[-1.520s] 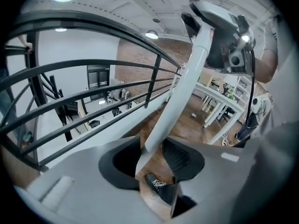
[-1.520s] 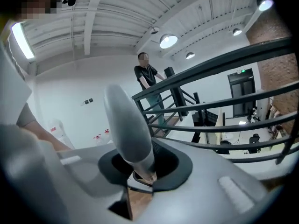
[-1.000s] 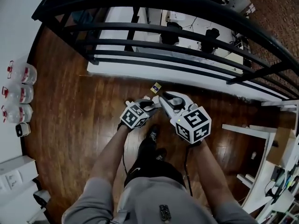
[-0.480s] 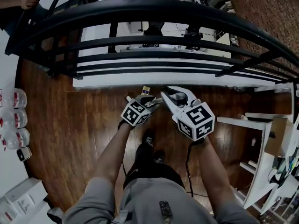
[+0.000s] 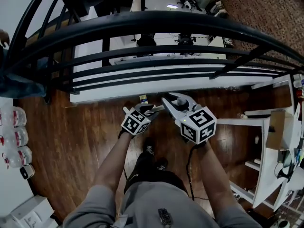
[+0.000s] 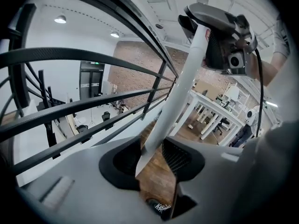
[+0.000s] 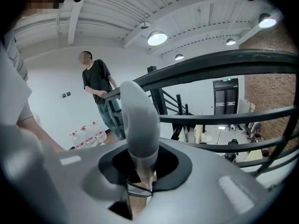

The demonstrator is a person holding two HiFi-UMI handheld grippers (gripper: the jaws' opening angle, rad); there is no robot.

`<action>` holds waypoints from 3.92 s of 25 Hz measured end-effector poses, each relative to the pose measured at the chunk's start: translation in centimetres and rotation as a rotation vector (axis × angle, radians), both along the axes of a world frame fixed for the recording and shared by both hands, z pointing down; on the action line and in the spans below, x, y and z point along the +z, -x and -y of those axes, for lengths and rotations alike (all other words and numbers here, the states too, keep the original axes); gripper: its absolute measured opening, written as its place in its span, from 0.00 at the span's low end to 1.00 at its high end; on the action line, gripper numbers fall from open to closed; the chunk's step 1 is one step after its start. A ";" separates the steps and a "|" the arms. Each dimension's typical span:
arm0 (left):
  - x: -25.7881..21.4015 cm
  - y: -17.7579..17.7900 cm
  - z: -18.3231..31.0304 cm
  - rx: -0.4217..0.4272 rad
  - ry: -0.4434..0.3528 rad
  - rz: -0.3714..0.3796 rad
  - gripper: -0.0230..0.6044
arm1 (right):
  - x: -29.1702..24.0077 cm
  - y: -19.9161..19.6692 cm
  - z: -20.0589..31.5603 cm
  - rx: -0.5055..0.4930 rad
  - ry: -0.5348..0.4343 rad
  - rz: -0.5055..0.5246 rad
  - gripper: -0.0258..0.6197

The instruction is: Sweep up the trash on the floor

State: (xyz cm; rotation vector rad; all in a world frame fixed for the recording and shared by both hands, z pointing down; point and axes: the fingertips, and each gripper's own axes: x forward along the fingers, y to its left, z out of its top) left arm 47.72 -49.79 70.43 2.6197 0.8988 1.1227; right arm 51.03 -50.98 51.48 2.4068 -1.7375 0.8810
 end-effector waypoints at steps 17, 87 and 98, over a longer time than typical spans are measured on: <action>-8.6 7.5 -25.3 0.388 -0.067 -0.042 0.25 | -9.0 7.1 -27.1 0.353 -0.152 -0.089 0.14; 2.5 14.3 -89.6 0.530 -0.074 0.041 0.24 | -1.8 24.6 -96.7 1.054 0.005 -0.108 0.17; 2.4 15.6 -90.5 0.518 -0.037 0.059 0.30 | -1.3 25.9 -97.5 1.067 0.011 -0.091 0.15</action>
